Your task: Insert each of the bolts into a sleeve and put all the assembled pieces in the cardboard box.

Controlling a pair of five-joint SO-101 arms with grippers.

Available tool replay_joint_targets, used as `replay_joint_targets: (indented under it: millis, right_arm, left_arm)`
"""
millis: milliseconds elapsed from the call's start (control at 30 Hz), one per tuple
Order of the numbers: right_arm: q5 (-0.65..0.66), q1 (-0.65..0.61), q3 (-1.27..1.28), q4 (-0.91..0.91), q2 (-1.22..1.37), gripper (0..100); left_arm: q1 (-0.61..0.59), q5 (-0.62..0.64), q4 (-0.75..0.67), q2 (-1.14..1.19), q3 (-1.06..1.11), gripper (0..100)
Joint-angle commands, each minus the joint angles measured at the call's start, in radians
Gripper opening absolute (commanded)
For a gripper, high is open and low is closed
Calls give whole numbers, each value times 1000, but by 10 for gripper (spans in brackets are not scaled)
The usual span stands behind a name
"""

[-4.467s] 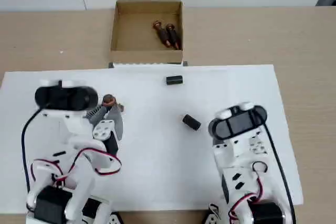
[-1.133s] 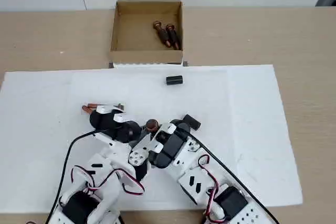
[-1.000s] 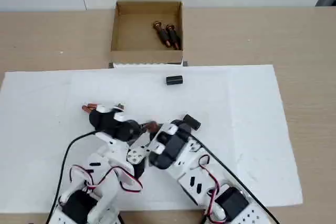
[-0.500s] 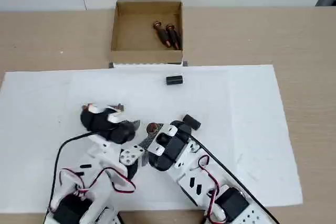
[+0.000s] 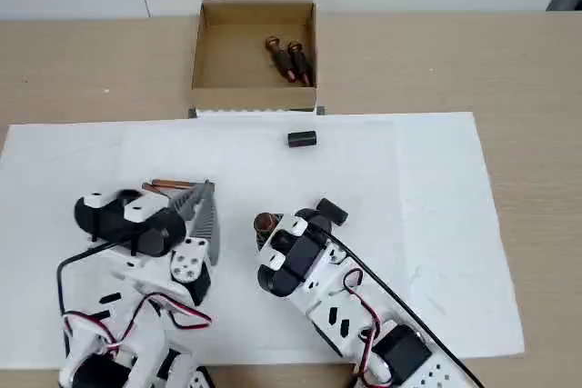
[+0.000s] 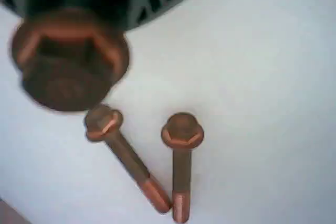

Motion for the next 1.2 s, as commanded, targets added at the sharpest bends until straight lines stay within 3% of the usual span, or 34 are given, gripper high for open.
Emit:
replay_joint_targets:
  millis: [0, 167, 300, 667, 867, 1167]
  right_arm:
    - [5, 8, -41, -24, -12, 2]
    - [2, 150, -44, 22, -10, 2]
    - [-129, 323, -112, 124, -1, 2]
    - [-158, 337, -307, 228, 36, 2]
    - [-164, 337, -516, 180, 337, 2]
    - [-160, 343, -862, -51, 938, 2]
  left_arm:
    - [-81, -44, 5, -11, -8, 5]
    - [-239, -83, 2, -11, 142, 5]
    - [-327, -87, 0, -11, 269, 6]
    - [-341, -84, -2, -11, 418, 6]
    - [-341, -84, -2, -11, 435, 6]
    - [-341, -84, -2, -11, 435, 6]
